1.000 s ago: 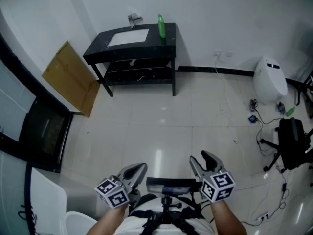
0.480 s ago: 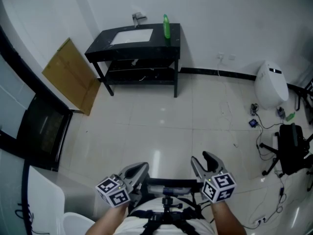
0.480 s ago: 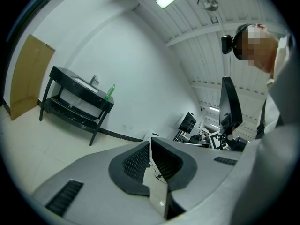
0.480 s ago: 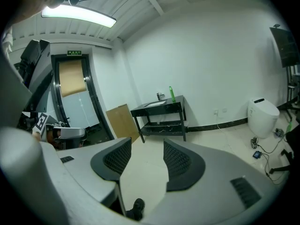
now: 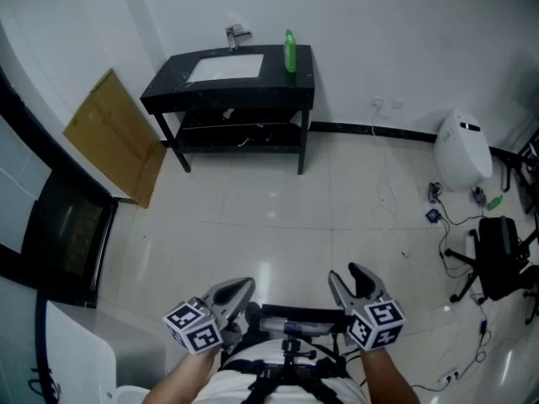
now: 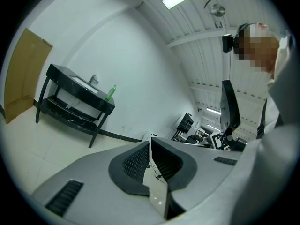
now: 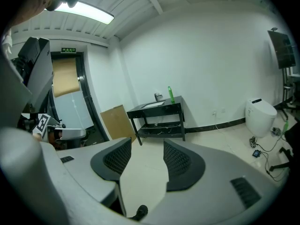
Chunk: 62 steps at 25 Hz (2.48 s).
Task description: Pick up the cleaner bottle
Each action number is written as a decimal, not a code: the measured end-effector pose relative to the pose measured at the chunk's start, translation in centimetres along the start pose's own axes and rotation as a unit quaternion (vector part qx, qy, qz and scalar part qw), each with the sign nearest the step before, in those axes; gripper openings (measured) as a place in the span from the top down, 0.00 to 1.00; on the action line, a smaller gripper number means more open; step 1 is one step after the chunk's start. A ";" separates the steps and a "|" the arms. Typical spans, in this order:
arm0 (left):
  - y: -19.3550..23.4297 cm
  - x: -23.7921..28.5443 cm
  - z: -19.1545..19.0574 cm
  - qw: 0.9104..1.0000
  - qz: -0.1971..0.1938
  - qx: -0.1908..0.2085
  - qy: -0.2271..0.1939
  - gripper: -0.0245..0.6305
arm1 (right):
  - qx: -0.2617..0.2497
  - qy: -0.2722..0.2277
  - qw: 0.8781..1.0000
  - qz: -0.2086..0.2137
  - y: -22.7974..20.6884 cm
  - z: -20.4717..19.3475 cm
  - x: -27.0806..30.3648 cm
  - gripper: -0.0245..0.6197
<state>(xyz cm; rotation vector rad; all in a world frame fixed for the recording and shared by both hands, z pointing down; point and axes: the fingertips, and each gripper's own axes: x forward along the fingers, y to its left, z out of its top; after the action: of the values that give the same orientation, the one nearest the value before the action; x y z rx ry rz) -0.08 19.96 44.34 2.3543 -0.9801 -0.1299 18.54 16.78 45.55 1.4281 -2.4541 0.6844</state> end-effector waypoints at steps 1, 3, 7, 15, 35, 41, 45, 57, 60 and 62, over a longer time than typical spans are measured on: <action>0.6 0.0 0.5 1.000 -0.003 0.000 0.001 0.96 | 0.001 0.000 1.000 -0.003 0.3 0.2 0.6 0.62; 1.9 -0.2 1.4 1.000 -0.009 0.001 0.003 0.96 | 0.003 0.001 1.000 -0.007 1.1 0.5 1.7 0.62; 4.1 -0.7 2.6 1.000 -0.018 -0.002 0.007 0.96 | 0.004 0.006 1.000 -0.016 2.6 0.9 3.5 0.62; 7.1 -2.0 4.2 0.999 -0.036 -0.011 0.016 0.96 | 0.001 0.007 0.999 -0.036 5.0 2.0 6.1 0.62; 10.8 -4.2 5.7 0.999 -0.045 -0.020 0.024 0.96 | 0.007 0.005 0.999 -0.038 8.5 2.6 9.6 0.62; 10.4 -3.7 7.1 1.000 -0.026 -0.014 0.005 0.96 | -0.004 0.005 1.000 -0.018 8.1 3.8 9.8 0.62; 9.8 -3.1 8.0 1.000 -0.027 -0.008 -0.006 0.96 | -0.011 -0.006 1.000 -0.012 7.5 5.3 10.0 0.62; 8.1 -0.7 7.1 1.000 -0.013 -0.005 -0.003 0.96 | -0.005 -0.007 1.000 0.005 5.2 5.1 9.0 0.62; 7.3 -0.1 6.8 1.000 -0.006 -0.003 -0.002 0.96 | -0.003 -0.008 1.000 0.012 4.3 5.1 8.6 0.62; 7.0 0.3 6.5 1.000 -0.001 0.000 -0.001 0.96 | -0.002 -0.008 1.000 0.018 3.7 4.9 8.6 0.62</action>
<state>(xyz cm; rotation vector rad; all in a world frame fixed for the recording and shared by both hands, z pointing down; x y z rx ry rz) -6.20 12.75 42.87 2.3548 -0.9797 -0.1344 11.23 9.36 43.79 1.3976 -2.4969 0.6770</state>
